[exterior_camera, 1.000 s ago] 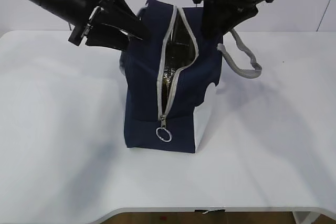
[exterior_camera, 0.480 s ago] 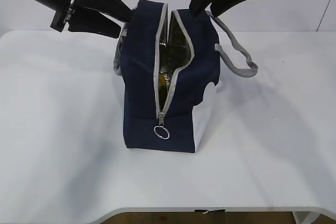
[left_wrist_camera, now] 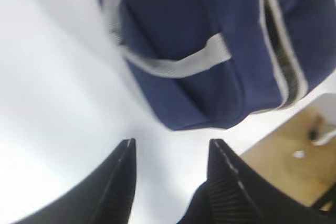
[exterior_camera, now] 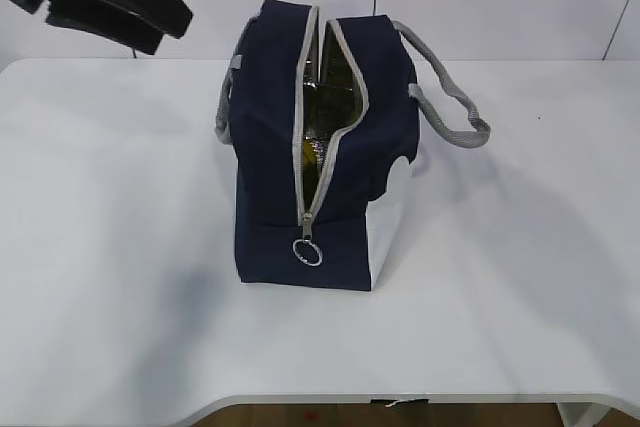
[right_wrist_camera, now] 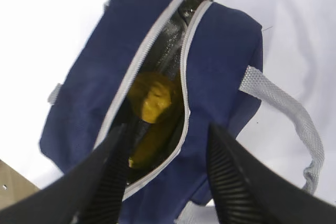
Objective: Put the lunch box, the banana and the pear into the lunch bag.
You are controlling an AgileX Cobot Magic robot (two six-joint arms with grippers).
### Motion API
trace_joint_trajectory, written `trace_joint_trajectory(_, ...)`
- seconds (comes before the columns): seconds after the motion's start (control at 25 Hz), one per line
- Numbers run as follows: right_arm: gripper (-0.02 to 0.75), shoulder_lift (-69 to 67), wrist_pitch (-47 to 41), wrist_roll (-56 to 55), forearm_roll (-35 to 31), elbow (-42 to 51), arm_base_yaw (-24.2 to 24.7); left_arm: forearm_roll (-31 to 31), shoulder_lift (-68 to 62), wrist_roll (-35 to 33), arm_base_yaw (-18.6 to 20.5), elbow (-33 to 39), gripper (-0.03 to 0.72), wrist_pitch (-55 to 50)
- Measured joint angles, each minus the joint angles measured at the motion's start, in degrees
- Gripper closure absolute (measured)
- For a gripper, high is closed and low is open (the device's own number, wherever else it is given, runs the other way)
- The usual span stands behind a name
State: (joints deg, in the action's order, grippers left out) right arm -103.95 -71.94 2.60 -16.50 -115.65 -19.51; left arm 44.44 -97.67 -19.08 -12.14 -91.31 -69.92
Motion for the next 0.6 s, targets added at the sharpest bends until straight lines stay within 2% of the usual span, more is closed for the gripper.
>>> trace_joint_trajectory(0.2,0.346,6.20,0.00,-0.48,-0.85,5.14,0.00,-15.12,4.95,4.02,-1.17,0.00,0.344,-0.45)
trace_joint_trajectory(0.32,0.346,9.67,-0.12,-0.48,-1.26,8.36,0.00,-21.54,7.86,6.56,-2.55,0.00,0.361,-0.84)
trace_joint_trajectory(0.48,0.346,11.93,-0.26,-0.59,-1.36,8.79,0.00,-27.57,12.39,8.79,-3.86,0.81,0.370,-1.34)
trace_joint_trajectory(0.6,0.346,12.04,-0.26,-0.59,-1.40,8.88,0.00,-29.24,15.87,9.69,-3.96,2.62,0.373,-1.41)
